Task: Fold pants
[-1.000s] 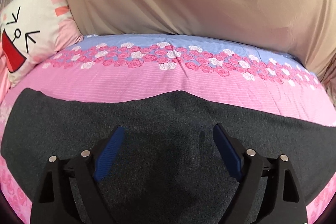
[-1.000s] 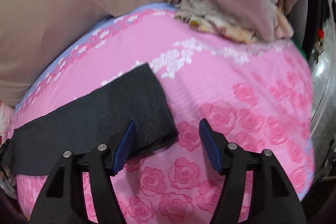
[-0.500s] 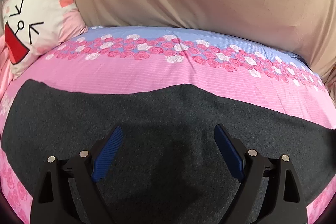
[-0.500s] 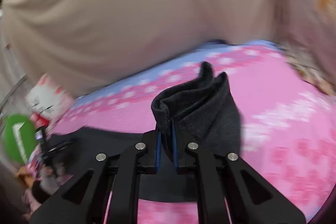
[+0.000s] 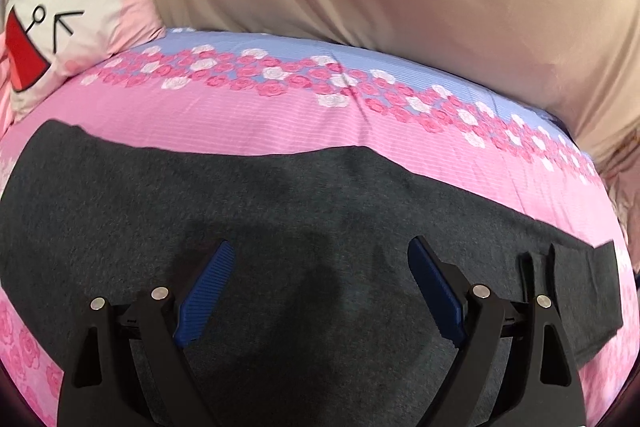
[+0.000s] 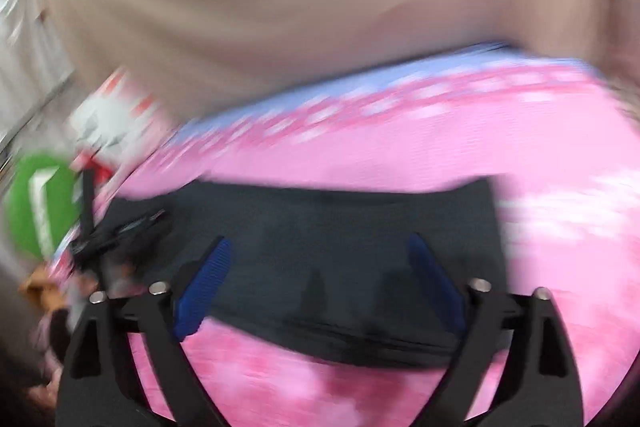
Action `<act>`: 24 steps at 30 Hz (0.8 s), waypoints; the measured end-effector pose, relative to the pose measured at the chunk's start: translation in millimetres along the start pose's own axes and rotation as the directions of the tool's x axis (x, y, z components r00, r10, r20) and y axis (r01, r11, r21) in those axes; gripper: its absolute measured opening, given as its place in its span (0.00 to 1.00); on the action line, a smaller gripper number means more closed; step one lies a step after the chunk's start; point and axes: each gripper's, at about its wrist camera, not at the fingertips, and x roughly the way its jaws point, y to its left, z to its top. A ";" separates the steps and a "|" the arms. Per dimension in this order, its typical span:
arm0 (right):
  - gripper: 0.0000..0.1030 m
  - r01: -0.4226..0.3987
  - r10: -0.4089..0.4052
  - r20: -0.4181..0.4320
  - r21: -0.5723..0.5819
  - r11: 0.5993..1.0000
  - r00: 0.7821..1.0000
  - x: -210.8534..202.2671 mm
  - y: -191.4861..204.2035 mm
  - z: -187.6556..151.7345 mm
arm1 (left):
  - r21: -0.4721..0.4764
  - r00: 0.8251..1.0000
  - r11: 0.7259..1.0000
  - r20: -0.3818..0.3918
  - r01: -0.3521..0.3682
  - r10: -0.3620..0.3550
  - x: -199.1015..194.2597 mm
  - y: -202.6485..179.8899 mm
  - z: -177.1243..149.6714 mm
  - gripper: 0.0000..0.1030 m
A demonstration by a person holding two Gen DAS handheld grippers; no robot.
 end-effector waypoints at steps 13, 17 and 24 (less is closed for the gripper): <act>0.74 -0.068 0.062 -0.066 -0.086 0.994 0.996 8.5 15.3 -28.8 | 0.052 0.986 0.985 -0.034 0.167 -0.165 -13.8 -35.4 -26.0 0.84; 0.74 -0.108 0.067 -0.156 -0.271 0.957 0.985 57.4 88.7 -33.3 | 0.126 0.991 0.983 0.005 0.136 -0.137 -23.3 -53.1 -35.4 0.84; 0.06 -0.065 0.001 -0.219 -0.283 0.957 0.976 96.7 86.5 -25.4 | 0.094 0.988 0.984 -0.020 0.151 -0.150 -18.0 -44.5 -34.0 0.84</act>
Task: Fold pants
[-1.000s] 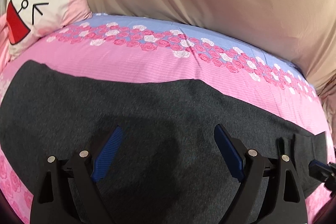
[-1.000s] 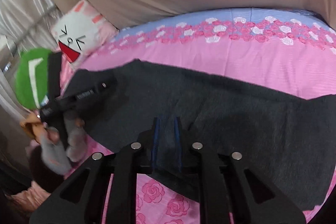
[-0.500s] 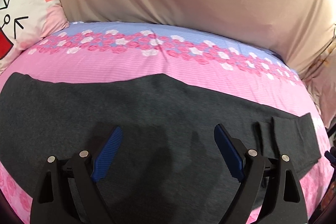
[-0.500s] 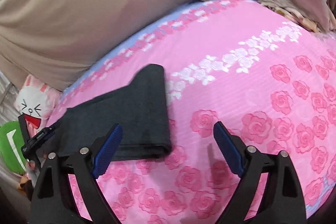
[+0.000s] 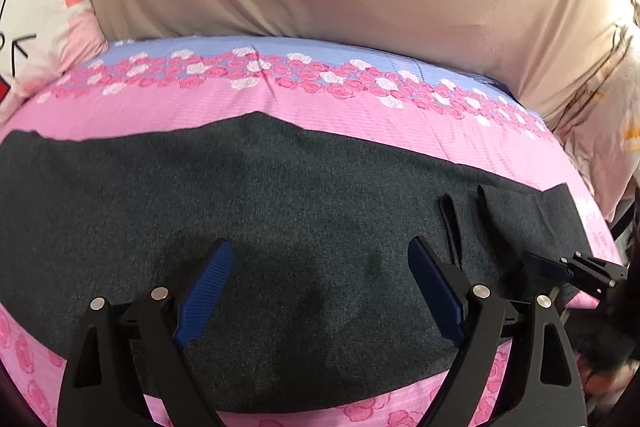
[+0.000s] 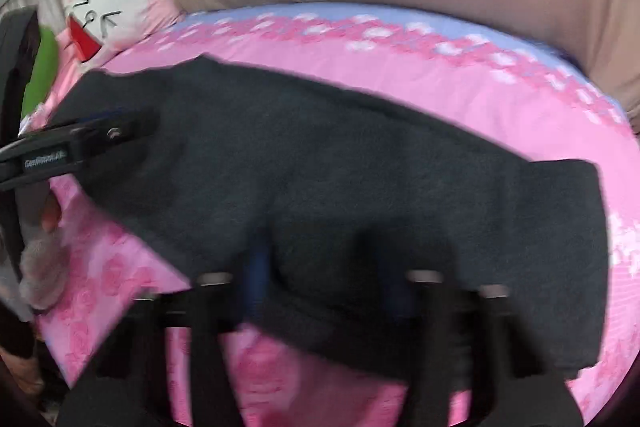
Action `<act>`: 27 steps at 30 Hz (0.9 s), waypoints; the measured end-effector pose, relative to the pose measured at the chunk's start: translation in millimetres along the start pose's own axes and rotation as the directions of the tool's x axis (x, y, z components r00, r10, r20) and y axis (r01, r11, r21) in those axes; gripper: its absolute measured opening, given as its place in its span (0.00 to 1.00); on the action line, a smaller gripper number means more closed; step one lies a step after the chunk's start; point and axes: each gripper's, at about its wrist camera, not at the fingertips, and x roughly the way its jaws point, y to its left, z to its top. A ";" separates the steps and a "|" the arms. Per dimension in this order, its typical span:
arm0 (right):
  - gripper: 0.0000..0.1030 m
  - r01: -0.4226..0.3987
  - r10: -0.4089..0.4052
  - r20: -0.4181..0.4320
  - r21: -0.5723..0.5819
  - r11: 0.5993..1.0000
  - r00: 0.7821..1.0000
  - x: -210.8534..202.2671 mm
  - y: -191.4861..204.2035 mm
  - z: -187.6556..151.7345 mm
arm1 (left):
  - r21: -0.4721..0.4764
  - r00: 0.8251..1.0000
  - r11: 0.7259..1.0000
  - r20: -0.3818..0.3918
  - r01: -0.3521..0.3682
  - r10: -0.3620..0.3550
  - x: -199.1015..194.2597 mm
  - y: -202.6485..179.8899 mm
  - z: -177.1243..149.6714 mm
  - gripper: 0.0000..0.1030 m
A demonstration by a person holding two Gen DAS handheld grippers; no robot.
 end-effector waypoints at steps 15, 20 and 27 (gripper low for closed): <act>0.06 0.061 -0.302 0.159 0.792 0.607 0.940 -173.1 -369.7 -141.6 | -0.059 1.000 0.998 -0.016 0.015 -0.016 3.9 10.9 -0.4 0.84; 0.06 0.066 -0.271 0.147 0.763 0.643 0.951 -163.5 -365.6 -145.3 | -0.069 1.000 0.998 -0.021 -0.011 0.009 6.8 12.1 0.5 0.84; 0.51 0.120 -0.221 0.070 0.666 0.736 0.973 -133.2 -346.4 -112.1 | -0.060 1.000 0.998 -0.016 -0.025 0.024 7.3 10.6 0.8 0.84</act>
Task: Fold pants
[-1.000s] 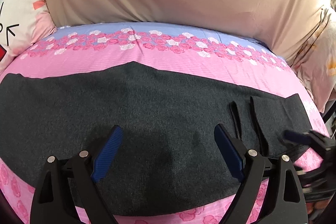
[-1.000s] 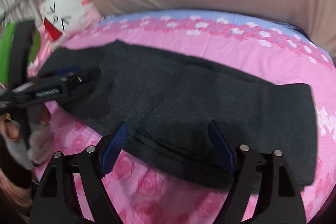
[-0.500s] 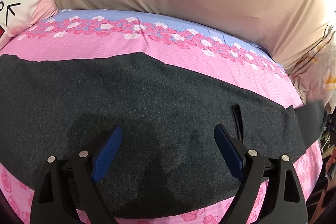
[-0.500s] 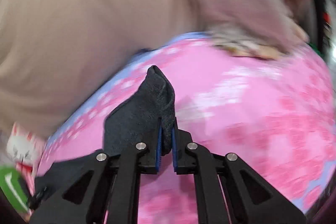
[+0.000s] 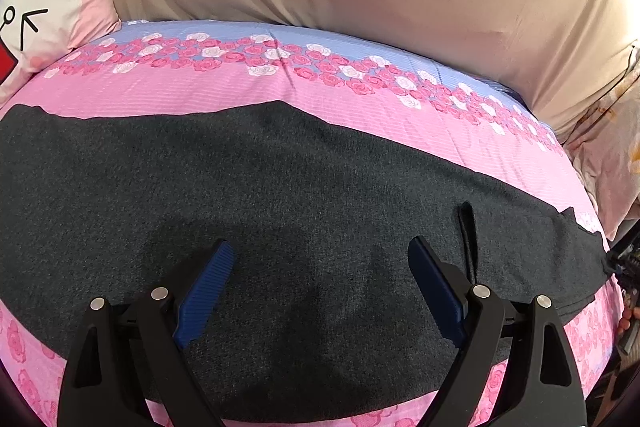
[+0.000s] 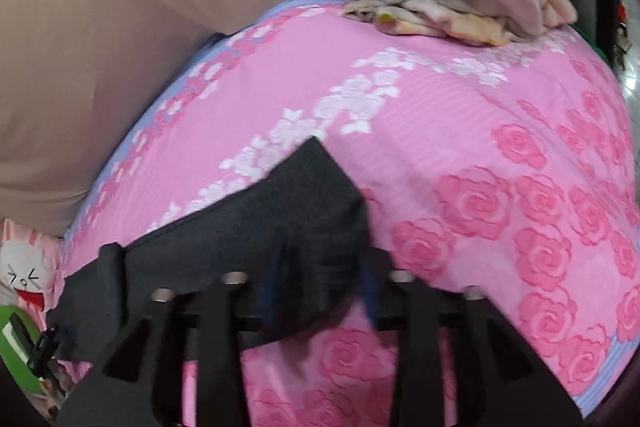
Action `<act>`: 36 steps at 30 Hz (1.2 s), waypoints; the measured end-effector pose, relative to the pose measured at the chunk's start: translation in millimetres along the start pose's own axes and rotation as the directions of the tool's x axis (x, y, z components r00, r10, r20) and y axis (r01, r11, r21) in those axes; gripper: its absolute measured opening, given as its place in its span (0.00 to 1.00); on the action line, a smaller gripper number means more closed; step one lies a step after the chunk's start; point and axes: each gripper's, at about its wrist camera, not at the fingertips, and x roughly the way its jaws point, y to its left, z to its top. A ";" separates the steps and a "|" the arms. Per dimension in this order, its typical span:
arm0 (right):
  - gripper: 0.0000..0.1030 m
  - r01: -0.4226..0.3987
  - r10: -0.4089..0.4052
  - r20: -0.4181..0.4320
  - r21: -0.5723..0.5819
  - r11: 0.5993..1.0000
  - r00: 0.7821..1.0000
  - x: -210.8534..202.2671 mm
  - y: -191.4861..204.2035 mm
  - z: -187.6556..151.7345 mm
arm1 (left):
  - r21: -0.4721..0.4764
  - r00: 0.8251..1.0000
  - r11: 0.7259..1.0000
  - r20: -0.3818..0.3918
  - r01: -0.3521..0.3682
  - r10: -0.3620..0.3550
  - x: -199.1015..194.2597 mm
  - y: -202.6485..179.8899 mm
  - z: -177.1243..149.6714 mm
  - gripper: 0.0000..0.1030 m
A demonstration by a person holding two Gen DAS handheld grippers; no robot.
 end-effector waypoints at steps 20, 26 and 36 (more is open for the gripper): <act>0.04 0.100 -0.110 0.130 0.086 0.991 0.985 -31.4 -39.0 22.0 | 0.017 0.999 1.000 0.026 -0.023 0.022 -6.4 -3.5 -0.3 0.84; 0.04 -0.106 0.135 0.161 -0.179 0.978 0.978 -69.9 108.6 3.7 | 0.018 0.999 1.000 0.026 -0.022 0.021 -6.3 -4.5 -1.0 0.84; 0.29 -0.437 0.294 -0.331 -0.553 0.709 0.896 42.0 375.2 -150.9 | -0.081 0.999 0.996 0.032 0.044 -0.041 -11.6 14.2 0.4 0.84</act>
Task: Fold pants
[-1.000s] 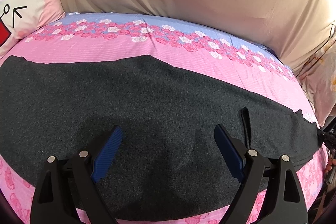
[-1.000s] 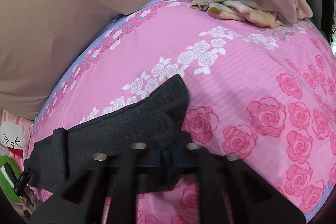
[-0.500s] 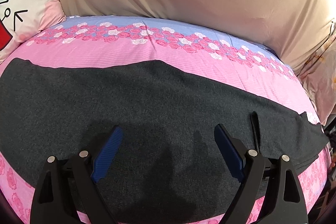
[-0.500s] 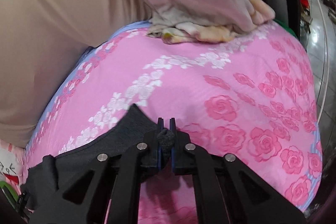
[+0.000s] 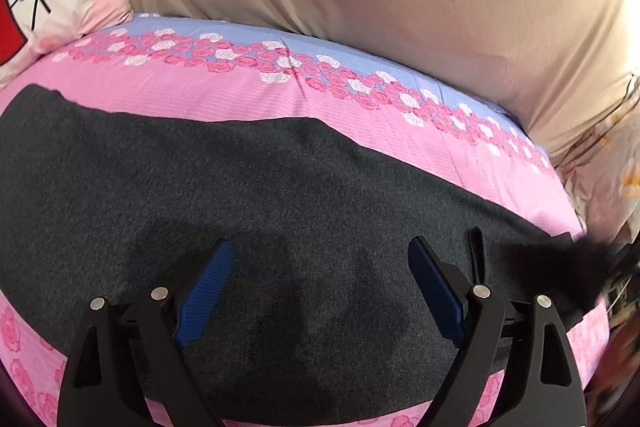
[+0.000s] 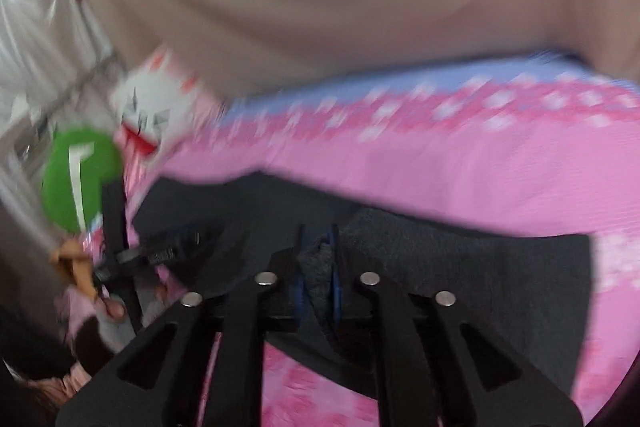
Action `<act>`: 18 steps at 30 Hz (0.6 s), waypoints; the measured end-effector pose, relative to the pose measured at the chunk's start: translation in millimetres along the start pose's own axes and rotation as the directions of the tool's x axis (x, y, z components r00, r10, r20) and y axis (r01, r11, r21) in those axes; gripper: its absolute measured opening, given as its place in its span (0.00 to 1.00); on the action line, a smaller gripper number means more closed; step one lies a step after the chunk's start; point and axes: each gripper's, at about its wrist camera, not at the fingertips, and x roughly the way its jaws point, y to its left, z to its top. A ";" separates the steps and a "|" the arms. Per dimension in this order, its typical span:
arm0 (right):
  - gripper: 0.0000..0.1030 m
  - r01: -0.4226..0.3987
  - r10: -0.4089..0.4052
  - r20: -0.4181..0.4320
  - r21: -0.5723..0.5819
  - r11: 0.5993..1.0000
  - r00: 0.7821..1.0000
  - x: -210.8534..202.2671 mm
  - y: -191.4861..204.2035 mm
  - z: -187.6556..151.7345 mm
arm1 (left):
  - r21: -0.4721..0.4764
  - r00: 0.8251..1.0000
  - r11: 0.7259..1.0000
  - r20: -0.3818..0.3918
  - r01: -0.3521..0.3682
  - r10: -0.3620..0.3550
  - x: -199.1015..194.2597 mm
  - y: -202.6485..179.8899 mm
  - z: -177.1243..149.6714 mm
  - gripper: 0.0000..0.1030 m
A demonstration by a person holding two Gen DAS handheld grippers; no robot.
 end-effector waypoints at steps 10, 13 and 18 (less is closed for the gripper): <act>0.62 0.189 -0.190 -0.004 -0.095 0.977 0.982 10.6 6.8 -30.7 | 0.024 1.000 0.999 -0.017 0.023 -0.023 0.1 -4.0 -2.5 0.84; 0.42 0.247 -0.250 -0.030 -0.082 0.966 0.968 35.2 0.4 -25.7 | 0.032 1.000 0.999 -0.013 0.024 -0.024 -0.8 -5.0 -2.8 0.84; 0.06 0.213 -0.213 0.010 -0.004 0.977 0.977 31.2 -4.6 -4.2 | -0.009 0.999 0.999 -0.015 0.039 -0.039 -1.7 3.3 -1.9 0.84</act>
